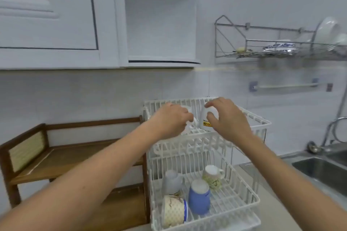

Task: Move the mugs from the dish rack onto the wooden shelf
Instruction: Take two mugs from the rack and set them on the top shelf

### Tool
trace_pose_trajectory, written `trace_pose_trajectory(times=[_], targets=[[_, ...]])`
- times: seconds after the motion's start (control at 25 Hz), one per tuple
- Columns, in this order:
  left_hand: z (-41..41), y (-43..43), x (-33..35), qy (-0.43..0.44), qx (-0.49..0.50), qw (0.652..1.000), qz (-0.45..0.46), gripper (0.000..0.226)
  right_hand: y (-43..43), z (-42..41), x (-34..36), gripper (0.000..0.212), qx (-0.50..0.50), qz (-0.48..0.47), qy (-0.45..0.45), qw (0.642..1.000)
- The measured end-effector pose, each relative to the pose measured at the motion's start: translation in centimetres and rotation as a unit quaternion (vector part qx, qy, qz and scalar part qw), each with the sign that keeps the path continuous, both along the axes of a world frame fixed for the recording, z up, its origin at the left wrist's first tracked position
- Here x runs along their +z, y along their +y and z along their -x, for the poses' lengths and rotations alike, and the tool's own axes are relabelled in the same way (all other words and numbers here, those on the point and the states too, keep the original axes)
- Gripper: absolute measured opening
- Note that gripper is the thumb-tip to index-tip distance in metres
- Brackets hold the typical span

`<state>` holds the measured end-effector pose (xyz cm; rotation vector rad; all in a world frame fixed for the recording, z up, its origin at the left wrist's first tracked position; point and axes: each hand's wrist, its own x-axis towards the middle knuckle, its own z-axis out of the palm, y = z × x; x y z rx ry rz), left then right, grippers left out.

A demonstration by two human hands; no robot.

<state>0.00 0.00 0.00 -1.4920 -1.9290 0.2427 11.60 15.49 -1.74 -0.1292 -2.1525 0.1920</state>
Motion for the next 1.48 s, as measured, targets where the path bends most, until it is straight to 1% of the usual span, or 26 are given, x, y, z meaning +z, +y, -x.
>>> trace_pose_trajectory(times=[0.04, 0.08, 0.16, 0.24, 0.32, 0.4, 0.48, 0.56, 0.6, 0.72, 0.8, 0.88, 0.96, 1.0, 1.04, 1.08, 1.16, 1.24, 1.28, 1.32, 1.36, 1.4, 1.48], targets=[[0.8, 1.4, 0.3, 0.033, 0.033, 0.996, 0.074, 0.034, 1.8, 1.0, 0.8, 0.028, -0.037, -0.02, -0.071, 0.997], [1.3, 2.4, 0.3, 0.059, 0.06, 0.989, 0.125, 0.035, 3.1, 1.7, 1.4, 0.033, -0.069, -0.054, -0.155, 0.984], [2.7, 3.9, 0.2, 0.141, 0.059, 0.965, 0.214, 0.038, 6.1, 3.4, 2.6, 0.043, -0.104, -0.159, -0.279, 0.941], [4.3, 5.1, -0.8, 0.233, 0.034, 0.935, 0.265, 0.043, 8.5, 5.3, 2.4, 0.054, -0.11, -0.295, -0.334, 0.889], [5.5, 5.6, -1.3, 0.309, 0.013, 0.909, 0.281, 0.057, 10.4, 6.8, 1.8, 0.069, -0.128, -0.417, -0.364, 0.823], [6.7, 6.0, -1.5, 0.387, 0.002, 0.874, 0.293, 0.07, 11.2, 8.4, 1.7, 0.082, -0.153, -0.501, -0.39, 0.757], [7.8, 6.4, -2.0, 0.438, 0.0, 0.847, 0.301, 0.077, 11.4, 10.1, 1.3, 0.085, -0.158, -0.553, -0.397, 0.715], [8.6, 6.9, -2.2, 0.471, 0.018, 0.826, 0.308, 0.081, 11.5, 11.4, 1.1, 0.082, -0.155, -0.59, -0.392, 0.688], [8.9, 7.2, -2.3, 0.48, 0.023, 0.822, 0.307, 0.08, 11.6, 11.9, 1.0, 0.08, -0.154, -0.604, -0.387, 0.679], [9.3, 8.2, -2.6, 0.469, 0.038, 0.828, 0.304, 0.064, 11.7, 12.8, 0.5, 0.069, -0.159, -0.623, -0.374, 0.668], [9.0, 8.3, -2.5, 0.439, 0.038, 0.852, 0.284, 0.057, 11.7, 12.7, 0.5, 0.067, -0.164, -0.633, -0.36, 0.666], [8.9, 7.7, -2.4, 0.378, 0.06, 0.894, 0.232, 0.05, 11.9, 12.0, 0.5, 0.066, -0.171, -0.629, -0.337, 0.68], [8.4, 6.5, -1.7, 0.286, 0.089, 0.945, 0.132, 0.043, 12.2, 10.9, 0.7, 0.071, -0.193, -0.601, -0.323, 0.705], [7.9, 5.7, -1.2, 0.223, 0.105, 0.967, 0.072, 0.042, 12.2, 10.2, 1.0, 0.077, -0.202, -0.578, -0.32, 0.723], [7.4, 4.6, -0.8, 0.157, 0.118, 0.98, 0.008, 0.046, 11.9, 9.5, 1.4, 0.081, -0.211, -0.545, -0.31, 0.75], [6.9, 3.3, -0.4, 0.102, 0.123, 0.985, -0.059, 0.053, 11.5, 8.6, 1.7, 0.084, -0.222, -0.505, -0.288, 0.783], [5.8, 0.7, -0.1, 0.024, 0.116, 0.974, -0.192, 0.066, 10.0, 7.1, 2.4, 0.083, -0.215, -0.397, -0.226, 0.863], [4.9, -2.5, -0.5, -0.037, 0.11, 0.949, -0.294, 0.071, 7.4, 6.0, 2.7, 0.083, -0.154, -0.262, -0.154, 0.94], [4.5, -4.2, -0.8, -0.06, 0.108, 0.934, -0.334, 0.072, 5.7, 5.5, 2.7, 0.084, -0.107, -0.191, -0.115, 0.969], [4.2, -5.1, -1.2, -0.085, 0.11, 0.92, -0.367, 0.071, 4.5, 5.0, 2.7, 0.084, -0.068, -0.133, -0.082, 0.985], [4.0, -6.8, -1.7, -0.118, 0.117, 0.904, -0.394, 0.07, 2.3, 4.7, 2.7, 0.085, -0.035, -0.092, -0.052, 0.994], [3.8, -9.1, -2.2, -0.153, 0.123, 0.885, -0.422, 0.069, -0.5, 4.4, 2.6, 0.085, -0.009, -0.061, -0.028, 0.998], [4.2, -11.1, -3.1, -0.238, 0.134, 0.832, -0.483, 0.065, -3.8, 4.1, 2.5, 0.086, 0.035, -0.018, 0.0, 0.999]])
